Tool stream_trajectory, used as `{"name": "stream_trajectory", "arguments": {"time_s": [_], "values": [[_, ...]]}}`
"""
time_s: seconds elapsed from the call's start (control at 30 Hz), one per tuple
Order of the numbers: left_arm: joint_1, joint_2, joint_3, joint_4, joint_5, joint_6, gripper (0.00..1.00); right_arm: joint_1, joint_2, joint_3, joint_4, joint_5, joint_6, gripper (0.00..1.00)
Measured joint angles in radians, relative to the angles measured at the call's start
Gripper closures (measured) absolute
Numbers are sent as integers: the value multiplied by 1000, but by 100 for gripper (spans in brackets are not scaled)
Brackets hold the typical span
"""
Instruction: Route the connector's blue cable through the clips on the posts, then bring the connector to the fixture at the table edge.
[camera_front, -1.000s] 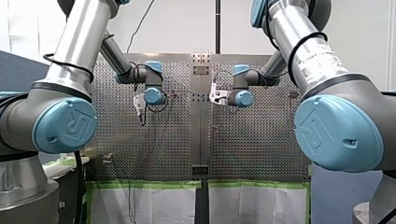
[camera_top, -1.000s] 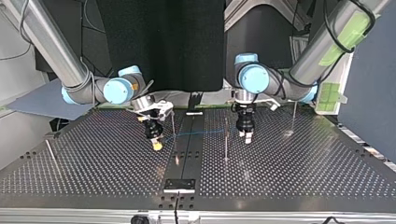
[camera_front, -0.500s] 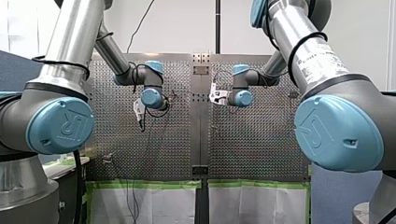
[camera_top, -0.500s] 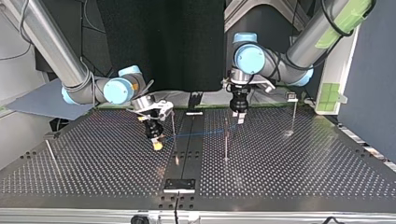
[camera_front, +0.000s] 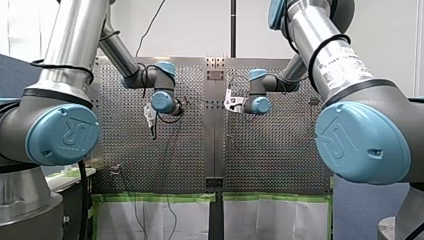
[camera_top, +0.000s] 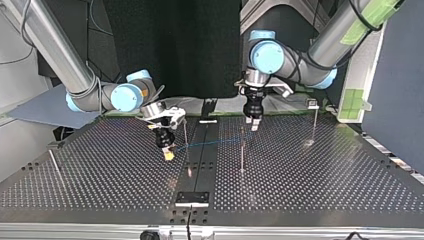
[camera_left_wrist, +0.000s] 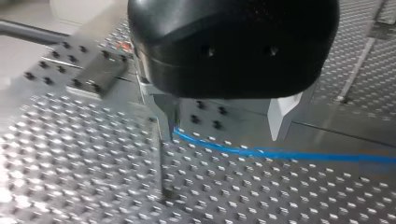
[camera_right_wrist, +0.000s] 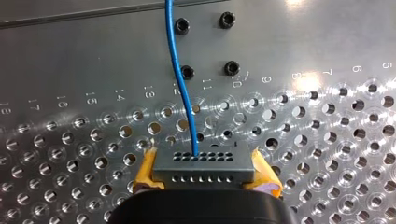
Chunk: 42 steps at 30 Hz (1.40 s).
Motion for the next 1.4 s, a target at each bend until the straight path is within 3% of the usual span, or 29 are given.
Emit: {"name": "stream_trajectory", "arguments": {"time_s": [0.5,0.83,1.4], "values": [[-22,27,-2,-68,5,38,0,-1,-1,0,12,1,0,100],[-32,83,-2,-68,14,41,0,-6,0,0,18,0,0,100],[-43,89,-2,-70,20,57,0,-5,0,0,19,-2,1,100]]}}
